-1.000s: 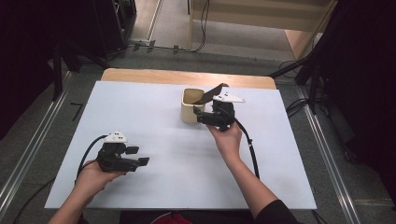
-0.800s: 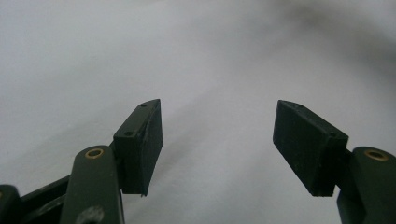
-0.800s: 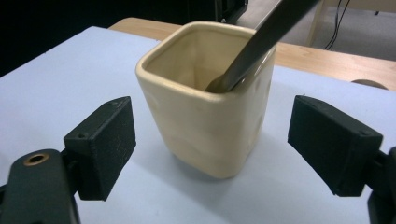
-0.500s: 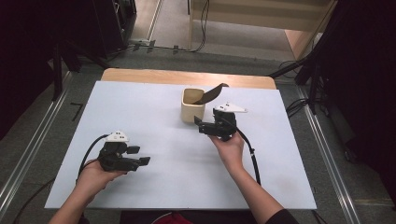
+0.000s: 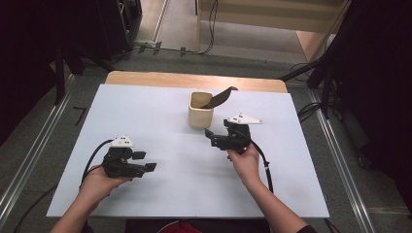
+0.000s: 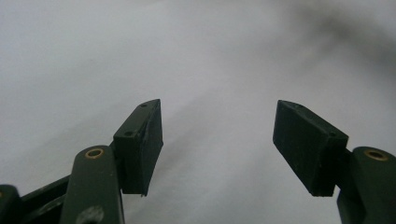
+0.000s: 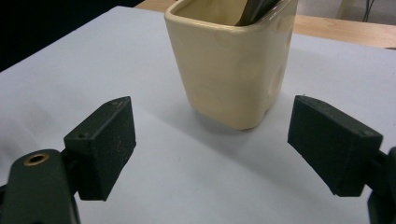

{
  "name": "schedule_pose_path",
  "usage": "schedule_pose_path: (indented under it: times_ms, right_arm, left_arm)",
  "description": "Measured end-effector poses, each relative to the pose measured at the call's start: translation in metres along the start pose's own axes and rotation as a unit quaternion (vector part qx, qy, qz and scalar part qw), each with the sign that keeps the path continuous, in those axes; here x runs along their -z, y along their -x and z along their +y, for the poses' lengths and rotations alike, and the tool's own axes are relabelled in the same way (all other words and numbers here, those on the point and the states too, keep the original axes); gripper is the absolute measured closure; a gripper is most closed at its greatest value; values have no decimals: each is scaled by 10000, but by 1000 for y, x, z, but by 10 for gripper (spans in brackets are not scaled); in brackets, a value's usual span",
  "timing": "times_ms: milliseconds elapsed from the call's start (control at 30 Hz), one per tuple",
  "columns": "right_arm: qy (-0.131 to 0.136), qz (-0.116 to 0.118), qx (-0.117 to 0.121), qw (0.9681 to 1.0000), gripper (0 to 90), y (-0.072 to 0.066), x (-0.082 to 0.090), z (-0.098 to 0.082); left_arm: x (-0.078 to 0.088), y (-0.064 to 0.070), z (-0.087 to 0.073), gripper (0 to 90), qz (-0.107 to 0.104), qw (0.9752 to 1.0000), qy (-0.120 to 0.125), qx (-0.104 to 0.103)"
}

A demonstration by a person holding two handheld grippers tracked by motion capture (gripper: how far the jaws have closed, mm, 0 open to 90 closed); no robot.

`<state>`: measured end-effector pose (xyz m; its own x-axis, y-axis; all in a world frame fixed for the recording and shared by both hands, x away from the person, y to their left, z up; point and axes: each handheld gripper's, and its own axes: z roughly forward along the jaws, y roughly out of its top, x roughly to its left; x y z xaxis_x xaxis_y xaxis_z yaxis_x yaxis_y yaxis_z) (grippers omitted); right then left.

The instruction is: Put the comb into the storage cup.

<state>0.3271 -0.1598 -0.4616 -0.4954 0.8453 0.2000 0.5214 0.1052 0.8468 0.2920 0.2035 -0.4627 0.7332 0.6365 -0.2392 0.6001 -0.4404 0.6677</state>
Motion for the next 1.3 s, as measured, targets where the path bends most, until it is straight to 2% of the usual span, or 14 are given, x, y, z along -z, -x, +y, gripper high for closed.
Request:
schedule_pose_path:
  times_ms: [200, 267, 367, 433, 567, 733, 833, 1000, 1133, 1267, 1300]
  right_arm:
    - [-72, 99, 7, 9999, 142, 6, 8, -7]
    - [0, 61, 67, 10000, 142, 6, 11, -10]
    - [-62, 35, 156, 9999, 145, 6, 16, -14]
    - [-4, 86, 172, 9998, 145, 6, 20, -17]
    - [-60, 106, 334, 9994, 145, 6, 27, -24]
    - [132, 5, 484, 9987, 177, 1, 39, -27]
    - [211, 163, 492, 9984, 191, 1, 46, -27]
    - [198, 314, 551, 9978, 194, 2, 55, -31]
    - [32, 547, 721, 9959, 189, 6, 60, -35]
    - [-182, 709, 725, 9947, 189, 13, 65, -40]
    - [-215, 688, 719, 9948, 189, 14, 67, -41]
  left_arm:
    - [0, 0, 0, 343, -21, 10000, 2, -12]
    - [-1, 0, 0, 343, -28, 10000, -14, -7]
    - [-2, 0, 0, 343, -53, 10000, -25, -29]
    - [-1, 0, 0, 343, -78, 10000, 5, -47]
    - [-1, 0, 0, 343, -90, 9999, 22, -43]
    - [-1, 1, 1, 343, -119, 9999, 23, -66]
    - [-1, 2, 1, 343, -125, 9999, 16, -77]
    - [-1, 1, 1, 342, -136, 9999, 36, -74]
    - [0, 2, 1, 343, -149, 9998, 50, -85]
    - [0, 2, 1, 343, -190, 9998, 53, -102]
    - [0, 3, 1, 343, -197, 9997, 44, -111]
